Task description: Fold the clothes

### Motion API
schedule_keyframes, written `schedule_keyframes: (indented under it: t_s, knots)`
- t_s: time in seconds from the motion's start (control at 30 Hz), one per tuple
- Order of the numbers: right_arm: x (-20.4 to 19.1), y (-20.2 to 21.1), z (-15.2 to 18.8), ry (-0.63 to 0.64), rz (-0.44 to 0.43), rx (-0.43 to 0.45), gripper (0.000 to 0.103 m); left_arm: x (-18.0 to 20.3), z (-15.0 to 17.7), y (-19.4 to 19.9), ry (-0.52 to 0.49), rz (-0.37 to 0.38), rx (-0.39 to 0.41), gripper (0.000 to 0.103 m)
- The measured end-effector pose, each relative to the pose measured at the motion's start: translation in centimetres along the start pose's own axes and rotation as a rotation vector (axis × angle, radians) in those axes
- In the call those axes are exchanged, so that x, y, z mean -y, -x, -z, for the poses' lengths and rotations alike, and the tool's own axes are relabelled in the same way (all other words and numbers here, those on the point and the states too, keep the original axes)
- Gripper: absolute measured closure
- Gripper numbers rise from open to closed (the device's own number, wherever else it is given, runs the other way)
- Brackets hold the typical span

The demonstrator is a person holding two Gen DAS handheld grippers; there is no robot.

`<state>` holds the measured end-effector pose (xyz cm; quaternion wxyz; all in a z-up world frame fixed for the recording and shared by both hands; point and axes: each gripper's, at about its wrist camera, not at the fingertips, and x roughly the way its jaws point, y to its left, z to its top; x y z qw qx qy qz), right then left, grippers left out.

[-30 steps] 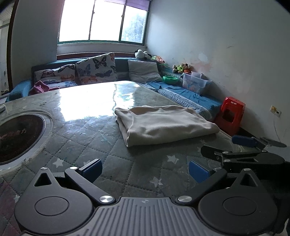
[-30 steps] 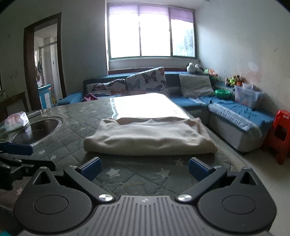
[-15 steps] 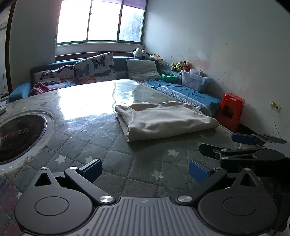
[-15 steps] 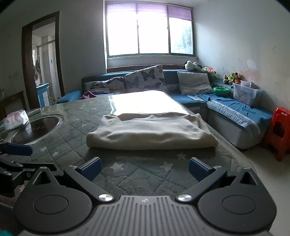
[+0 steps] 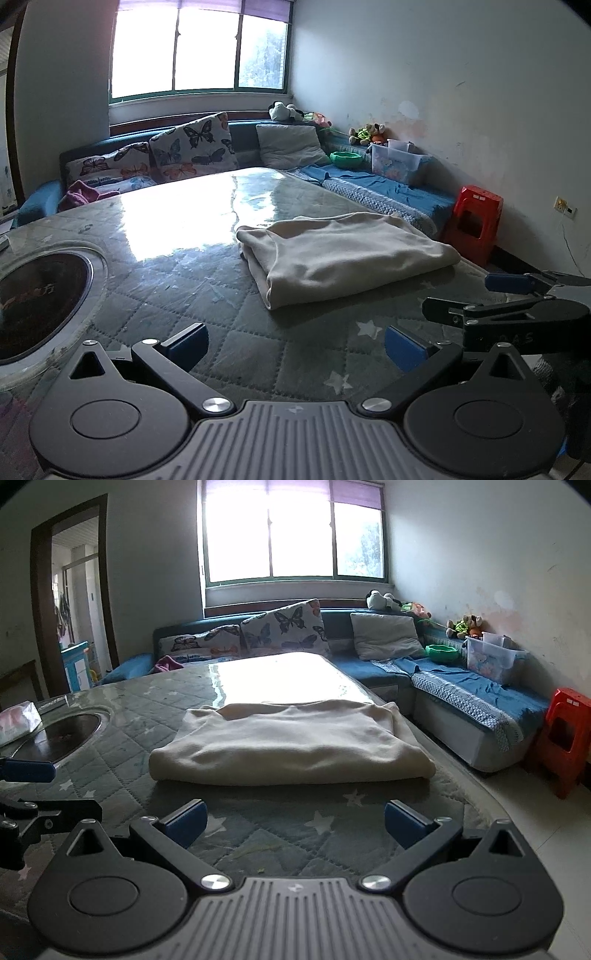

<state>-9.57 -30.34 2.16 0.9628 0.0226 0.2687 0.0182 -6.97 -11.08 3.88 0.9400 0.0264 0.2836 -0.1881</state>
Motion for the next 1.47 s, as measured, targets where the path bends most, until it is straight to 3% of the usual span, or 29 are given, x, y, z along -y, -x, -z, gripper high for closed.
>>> schedule_keyframes:
  t_s: [0.5, 1.47]
  knots:
    - [0.6, -2.0, -0.5, 0.005, -0.034, -0.024, 0.0, 0.0, -0.6, -2.6, -0.007, -0.007, -0.041, 0.0]
    - [2.1, -5.6, -1.6, -0.012, -0.015, -0.093, 0.0, -0.1, -2.8, -6.9, -0.004, -0.008, -0.096, 0.0]
